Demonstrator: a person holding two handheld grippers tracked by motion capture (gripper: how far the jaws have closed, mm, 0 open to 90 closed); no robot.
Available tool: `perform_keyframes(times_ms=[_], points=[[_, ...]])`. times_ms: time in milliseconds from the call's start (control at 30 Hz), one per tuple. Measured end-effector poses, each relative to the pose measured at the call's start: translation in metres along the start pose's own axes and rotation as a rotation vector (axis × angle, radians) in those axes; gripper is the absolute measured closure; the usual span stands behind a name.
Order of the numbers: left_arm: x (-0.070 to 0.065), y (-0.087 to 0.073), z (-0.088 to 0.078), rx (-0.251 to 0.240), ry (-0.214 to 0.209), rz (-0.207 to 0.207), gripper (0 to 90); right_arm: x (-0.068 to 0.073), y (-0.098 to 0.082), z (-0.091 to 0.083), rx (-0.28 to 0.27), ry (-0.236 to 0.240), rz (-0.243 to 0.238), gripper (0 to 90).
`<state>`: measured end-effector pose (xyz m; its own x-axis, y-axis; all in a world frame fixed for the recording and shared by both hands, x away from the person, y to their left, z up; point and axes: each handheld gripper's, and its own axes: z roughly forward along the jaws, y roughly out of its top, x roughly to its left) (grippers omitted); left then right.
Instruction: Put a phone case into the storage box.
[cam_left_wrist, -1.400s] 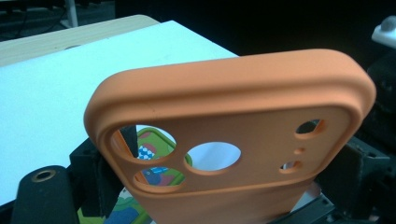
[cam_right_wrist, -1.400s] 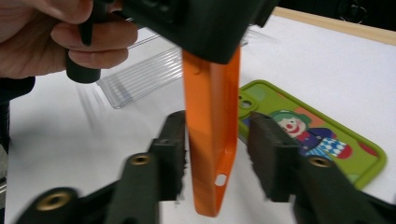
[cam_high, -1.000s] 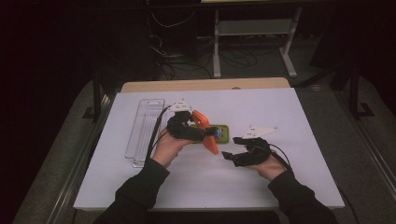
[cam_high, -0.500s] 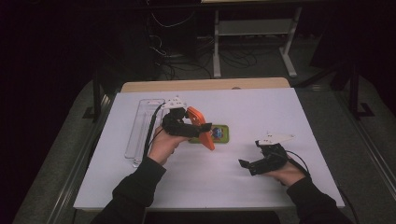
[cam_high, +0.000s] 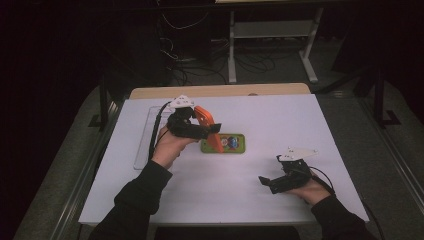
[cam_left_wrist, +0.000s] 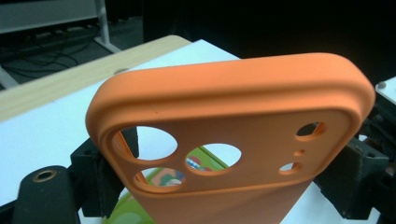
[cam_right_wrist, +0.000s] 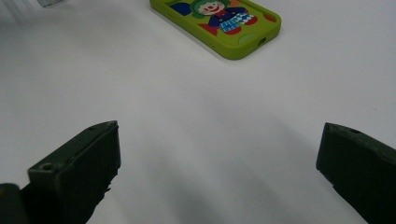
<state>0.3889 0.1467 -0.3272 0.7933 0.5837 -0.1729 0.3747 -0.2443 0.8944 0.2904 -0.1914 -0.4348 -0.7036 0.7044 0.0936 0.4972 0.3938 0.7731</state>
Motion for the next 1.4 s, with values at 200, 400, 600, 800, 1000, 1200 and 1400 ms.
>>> perform_keyframes(times_ms=[200,400,600,800,1000,1200,1400], points=[[0.012,0.017,-0.010,-0.006,0.043,0.018,14.4,0.000,0.000,0.000,-0.001,-0.001,-0.003,0.0],[0.028,0.030,-0.018,-0.002,0.097,0.031,14.4,0.002,0.001,0.001,0.001,0.002,-0.014,0.0],[0.045,0.039,-0.024,-0.003,0.173,0.027,14.3,0.002,0.001,-0.001,-0.010,0.000,-0.006,0.0],[0.064,0.047,-0.031,0.004,0.278,0.027,14.3,0.002,0.001,-0.001,-0.014,0.001,-0.005,0.0],[0.083,0.045,-0.034,0.014,0.375,0.003,14.3,0.001,0.001,-0.002,-0.015,0.000,-0.004,0.0],[0.103,0.041,-0.037,0.030,0.463,-0.043,14.3,0.002,0.001,-0.002,-0.017,0.004,0.005,0.0],[0.118,0.037,-0.039,0.054,0.538,-0.069,14.2,0.002,0.001,-0.002,-0.019,0.003,0.004,0.0]])
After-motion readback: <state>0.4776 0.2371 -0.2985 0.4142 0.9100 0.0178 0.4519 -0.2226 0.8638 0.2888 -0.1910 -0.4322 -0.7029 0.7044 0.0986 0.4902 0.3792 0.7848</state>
